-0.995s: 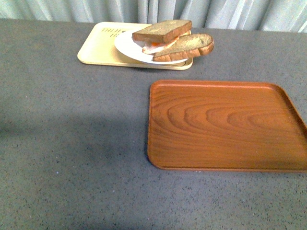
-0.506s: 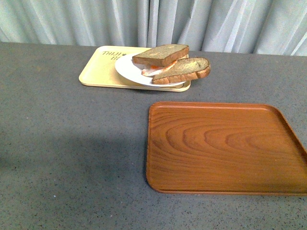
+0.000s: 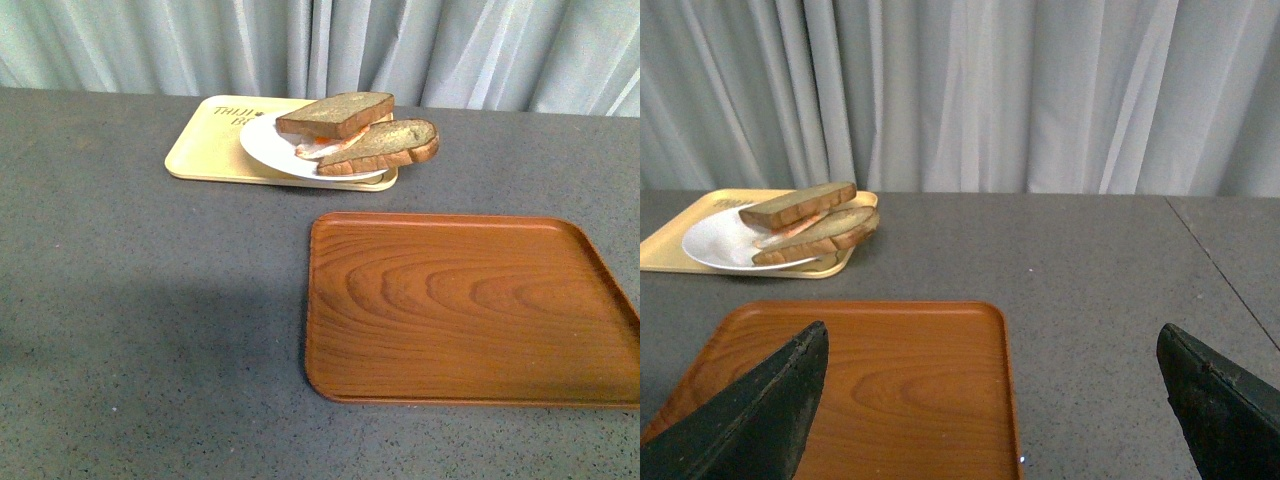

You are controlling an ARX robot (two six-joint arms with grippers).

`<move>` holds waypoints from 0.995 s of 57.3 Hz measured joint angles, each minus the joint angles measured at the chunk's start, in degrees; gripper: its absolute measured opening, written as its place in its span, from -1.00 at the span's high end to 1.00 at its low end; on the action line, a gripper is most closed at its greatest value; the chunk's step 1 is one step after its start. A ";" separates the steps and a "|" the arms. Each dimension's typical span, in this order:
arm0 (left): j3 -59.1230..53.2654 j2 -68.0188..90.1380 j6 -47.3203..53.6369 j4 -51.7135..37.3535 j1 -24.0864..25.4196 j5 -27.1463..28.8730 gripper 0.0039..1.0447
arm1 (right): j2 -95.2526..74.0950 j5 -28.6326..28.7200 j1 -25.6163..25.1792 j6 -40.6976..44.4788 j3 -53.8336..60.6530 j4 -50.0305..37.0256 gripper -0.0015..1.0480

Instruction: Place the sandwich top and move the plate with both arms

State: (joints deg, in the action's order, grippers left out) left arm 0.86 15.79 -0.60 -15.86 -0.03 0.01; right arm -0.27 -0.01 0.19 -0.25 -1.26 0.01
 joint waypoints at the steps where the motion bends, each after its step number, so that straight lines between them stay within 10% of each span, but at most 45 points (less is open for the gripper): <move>1: 0.00 -0.37 0.00 0.37 0.00 0.00 0.98 | 0.00 0.00 0.00 0.00 0.00 0.00 -0.82; 46: 0.00 -14.88 0.04 15.87 0.02 0.02 0.97 | 0.00 0.00 0.00 0.00 0.00 0.00 -0.82; 57: 0.00 -14.88 0.04 15.87 0.02 0.00 0.35 | 0.00 0.00 0.00 0.02 0.00 0.00 -0.82</move>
State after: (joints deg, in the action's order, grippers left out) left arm 0.86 0.91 -0.56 0.01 -0.01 0.01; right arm -0.27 -0.01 0.19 -0.23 -1.26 0.01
